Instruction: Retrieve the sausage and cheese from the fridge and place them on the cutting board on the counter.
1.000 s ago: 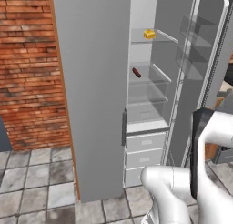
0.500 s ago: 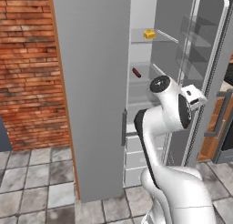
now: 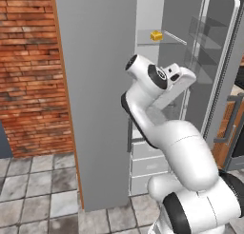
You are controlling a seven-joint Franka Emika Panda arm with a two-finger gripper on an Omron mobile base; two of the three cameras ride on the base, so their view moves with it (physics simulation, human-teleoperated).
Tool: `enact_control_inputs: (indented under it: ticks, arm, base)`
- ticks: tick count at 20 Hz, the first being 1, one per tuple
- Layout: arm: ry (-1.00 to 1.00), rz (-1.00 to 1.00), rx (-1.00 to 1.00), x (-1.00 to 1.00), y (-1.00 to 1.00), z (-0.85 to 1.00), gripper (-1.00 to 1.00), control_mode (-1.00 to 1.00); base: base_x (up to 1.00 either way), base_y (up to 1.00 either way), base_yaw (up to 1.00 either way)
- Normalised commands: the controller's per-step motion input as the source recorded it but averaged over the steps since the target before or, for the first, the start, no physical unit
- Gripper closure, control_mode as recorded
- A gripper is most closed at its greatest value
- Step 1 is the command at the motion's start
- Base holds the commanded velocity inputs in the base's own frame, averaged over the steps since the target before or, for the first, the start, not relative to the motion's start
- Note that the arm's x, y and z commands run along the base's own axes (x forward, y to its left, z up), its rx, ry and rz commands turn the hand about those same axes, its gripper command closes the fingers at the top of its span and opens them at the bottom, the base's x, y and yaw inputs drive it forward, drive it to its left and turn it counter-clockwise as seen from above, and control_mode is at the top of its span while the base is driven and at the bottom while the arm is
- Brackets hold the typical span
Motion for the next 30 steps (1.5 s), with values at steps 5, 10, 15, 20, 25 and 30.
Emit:
enact_control_inputs:
  ticks: [5,10,15,20,25,30]
  arm:
    - [0.01,-0.19,-0.01,0.67,-0.39,0.16,-1.0,-1.0]
    - [-0.01,-0.19,0.0,0.58,-0.51,0.0,-1.0,-1.0]
    - [-0.15,-0.2,-0.05,0.07,-0.58,-0.06,-1.0,-1.0]
    - [-0.12,-0.21,-0.03,0.01,-0.84,-0.01,-1.0,-1.0]
    - [-0.16,-0.22,0.0,0.0,-0.93,-0.07,-1.0,-1.0]
    - [-0.27,-0.17,0.0,0.04,-0.84,-0.09,-1.0,-1.0]
  base:
    - [0.0,0.0,0.0]
    - [0.0,0.0,0.0]
    - [0.0,0.0,0.0]
    - [0.0,0.0,0.0]
    - [0.0,0.0,0.0]
    - [0.0,0.0,0.0]
